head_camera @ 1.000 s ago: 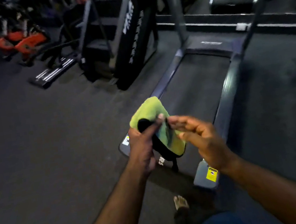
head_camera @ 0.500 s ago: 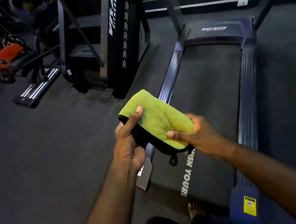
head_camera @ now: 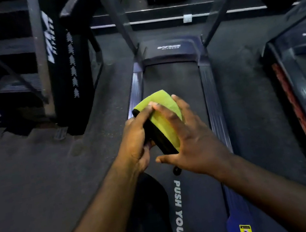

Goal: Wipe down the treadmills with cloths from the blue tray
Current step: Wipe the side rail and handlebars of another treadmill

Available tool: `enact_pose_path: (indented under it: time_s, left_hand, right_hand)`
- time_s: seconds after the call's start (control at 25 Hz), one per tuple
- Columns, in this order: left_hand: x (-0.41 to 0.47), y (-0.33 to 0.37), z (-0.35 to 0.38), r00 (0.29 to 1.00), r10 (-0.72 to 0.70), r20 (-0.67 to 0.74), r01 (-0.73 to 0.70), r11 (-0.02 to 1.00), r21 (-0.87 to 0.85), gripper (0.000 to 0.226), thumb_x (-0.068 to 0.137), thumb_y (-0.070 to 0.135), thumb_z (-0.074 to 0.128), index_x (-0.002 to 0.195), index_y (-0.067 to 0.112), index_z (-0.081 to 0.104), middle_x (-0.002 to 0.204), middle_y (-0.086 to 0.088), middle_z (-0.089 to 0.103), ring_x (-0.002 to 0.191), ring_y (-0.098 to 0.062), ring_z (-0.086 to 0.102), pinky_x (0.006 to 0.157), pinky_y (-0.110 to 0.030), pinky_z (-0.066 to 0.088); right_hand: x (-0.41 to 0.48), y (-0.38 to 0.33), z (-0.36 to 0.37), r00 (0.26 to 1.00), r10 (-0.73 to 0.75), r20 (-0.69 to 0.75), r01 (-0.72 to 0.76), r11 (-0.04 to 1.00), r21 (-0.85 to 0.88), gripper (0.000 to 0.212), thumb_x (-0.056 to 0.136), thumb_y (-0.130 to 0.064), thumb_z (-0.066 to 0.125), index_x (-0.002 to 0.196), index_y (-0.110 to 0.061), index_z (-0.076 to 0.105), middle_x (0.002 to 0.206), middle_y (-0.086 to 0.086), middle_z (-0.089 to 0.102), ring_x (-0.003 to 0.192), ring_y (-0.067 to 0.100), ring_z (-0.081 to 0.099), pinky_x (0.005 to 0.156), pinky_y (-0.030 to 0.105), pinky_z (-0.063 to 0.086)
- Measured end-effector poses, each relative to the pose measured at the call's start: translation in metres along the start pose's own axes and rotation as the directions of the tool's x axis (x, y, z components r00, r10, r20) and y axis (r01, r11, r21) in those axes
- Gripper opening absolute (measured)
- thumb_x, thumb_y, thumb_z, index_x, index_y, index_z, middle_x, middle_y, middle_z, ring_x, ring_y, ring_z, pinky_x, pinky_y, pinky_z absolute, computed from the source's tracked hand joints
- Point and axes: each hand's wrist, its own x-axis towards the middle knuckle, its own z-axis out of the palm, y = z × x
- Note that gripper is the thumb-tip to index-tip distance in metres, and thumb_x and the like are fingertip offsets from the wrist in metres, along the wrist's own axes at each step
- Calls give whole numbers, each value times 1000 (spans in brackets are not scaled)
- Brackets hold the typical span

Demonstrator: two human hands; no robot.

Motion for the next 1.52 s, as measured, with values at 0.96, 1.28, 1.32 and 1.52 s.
enact_pose_path:
  time_s: [0.96,1.28,1.32,1.52]
  left_hand:
    - [316,347,350,657,-393,643,-82,811,579,32,97,52,61,90,24,74,99,-10,76,93,-21,70,93,-42,50]
    - [467,381,455,686,-367,628,-81,820,567,30,98,42,66,107,15,74,103,-24,75,90,-28,67,75,-34,47]
    - [491,379,466,688,-351,635,-80,833,547,25,99,37,68,104,14,74,95,-20,72,88,-29,63,69,-32,43]
    - [611,370,527,667,-291,686,-235,791,565,8,95,27,75,91,20,76,97,-9,81,82,-17,66,71,-30,47]
  right_hand:
    - [340,154,-327,603,615,-509,-541,784,306,81,81,-42,83,148,-50,38,139,-10,49,124,13,57,104,36,53]
    - [459,278,-396,645,594,-481,-551,797,246,75,84,-40,78,149,-50,39,144,-17,42,126,12,56,106,45,54]
    - [473,293,-400,643,604,-471,-575,787,224,75,85,-42,77,149,-51,39,144,-18,42,125,13,58,104,45,55]
    - [528,358,-423,506,701,-502,-765,634,113,68,88,-52,71,147,-53,38,146,-15,40,120,19,60,93,43,57]
